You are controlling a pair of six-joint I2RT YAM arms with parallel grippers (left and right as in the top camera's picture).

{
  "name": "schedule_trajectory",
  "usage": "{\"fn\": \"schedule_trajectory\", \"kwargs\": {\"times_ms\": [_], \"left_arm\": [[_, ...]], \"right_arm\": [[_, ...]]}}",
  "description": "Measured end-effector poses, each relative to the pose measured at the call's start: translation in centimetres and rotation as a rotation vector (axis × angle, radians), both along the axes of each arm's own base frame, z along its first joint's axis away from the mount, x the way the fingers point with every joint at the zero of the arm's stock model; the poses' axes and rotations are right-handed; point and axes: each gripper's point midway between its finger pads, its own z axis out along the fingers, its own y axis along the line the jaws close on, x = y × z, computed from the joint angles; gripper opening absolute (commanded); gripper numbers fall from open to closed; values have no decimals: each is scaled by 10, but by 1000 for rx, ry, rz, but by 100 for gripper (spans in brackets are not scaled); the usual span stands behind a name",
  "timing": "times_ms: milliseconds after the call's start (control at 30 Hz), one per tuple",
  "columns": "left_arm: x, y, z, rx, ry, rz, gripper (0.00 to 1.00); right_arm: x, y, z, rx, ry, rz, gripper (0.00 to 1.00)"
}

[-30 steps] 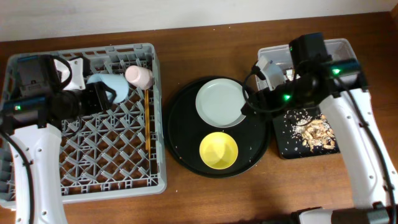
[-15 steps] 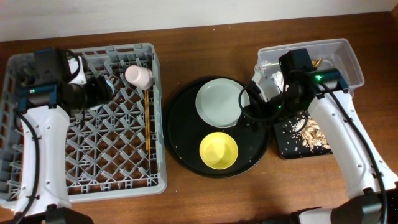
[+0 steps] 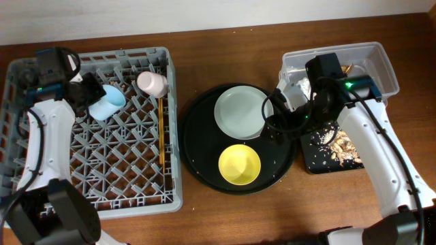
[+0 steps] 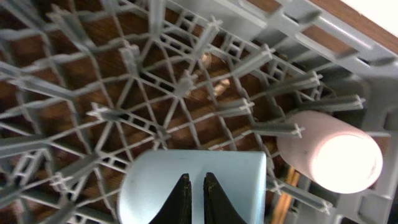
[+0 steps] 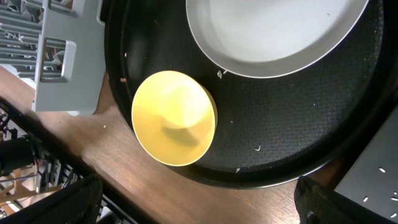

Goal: Sort waste into correct bins and load items into the dishwasher rack
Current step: 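Carry the blue cup with the left gripper over the rack near the pink cup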

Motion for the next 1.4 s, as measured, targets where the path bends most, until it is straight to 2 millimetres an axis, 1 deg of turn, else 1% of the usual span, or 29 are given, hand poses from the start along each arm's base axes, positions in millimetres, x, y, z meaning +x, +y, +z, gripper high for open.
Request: {"fn": "schedule_trajectory", "kwargs": {"times_ms": [100,167,200,300,367,500,567,600,633,667,700,767,800,833,867,900,933,967,1000,1033,1100,1167,1267,1367,1400], "left_arm": [[-1,-11,-1,-57,2,-35,7],[-2,-21,-1,-105,4,-64,6],[-5,-26,-3,-130,16,-76,3],[-19,-36,-9,-172,81,-92,2],[-23,-44,-11,-179,101,-115,3],[-23,-60,-11,-167,104,-180,4],[-19,-68,-9,-161,88,-207,7],[-15,-72,-8,-155,71,-220,7],[-7,-74,-3,-145,32,-231,7],[-4,-74,1,-141,13,-232,7],[0,-74,11,-133,-27,-235,7],[1,-77,32,-120,-87,-244,7],[1,-88,49,-112,-133,-270,7],[1,-95,56,-109,-151,-287,7],[0,-107,62,-103,-167,-313,7],[0,-120,63,-88,-165,-337,7],[-1,-131,59,-71,-154,-354,7],[-1,-141,52,-54,-135,-369,7],[0,-147,43,-41,-114,-377,7],[-1,-149,35,-31,-89,-378,7],[-4,-151,11,-17,-13,-378,7],[-8,-147,-4,2,39,-367,7],[-19,-130,-11,79,108,-323,7],[-24,-108,-13,186,144,-264,7],[-25,-104,-13,206,150,-253,7]], "right_arm": [[0,0,0,0,0,0,99],[0,0,0,0,0,0,99],[0,0,0,0,1,0,99],[0,0,0,0,0,0,99],[0,0,0,0,0,0,99],[0,0,0,0,0,0,99],[0,0,0,0,0,0,99],[0,0,0,0,0,0,99],[0,0,0,0,1,0,99],[0,0,0,0,0,0,99],[0,0,0,0,1,0,99],[0,0,0,0,0,0,99],[0,0,0,0,0,0,99],[0,0,0,0,0,0,98],[0,0,0,0,1,0,99],[0,0,0,0,0,0,99],[0,0,0,0,0,0,99],[0,0,0,0,1,0,99],[0,0,0,0,1,-1,99],[0,0,0,0,0,0,99],[0,0,0,0,0,0,99],[0,0,0,0,1,0,99],[0,0,0,0,1,-1,99],[0,0,0,0,1,0,99],[0,0,0,0,0,0,99]]}}
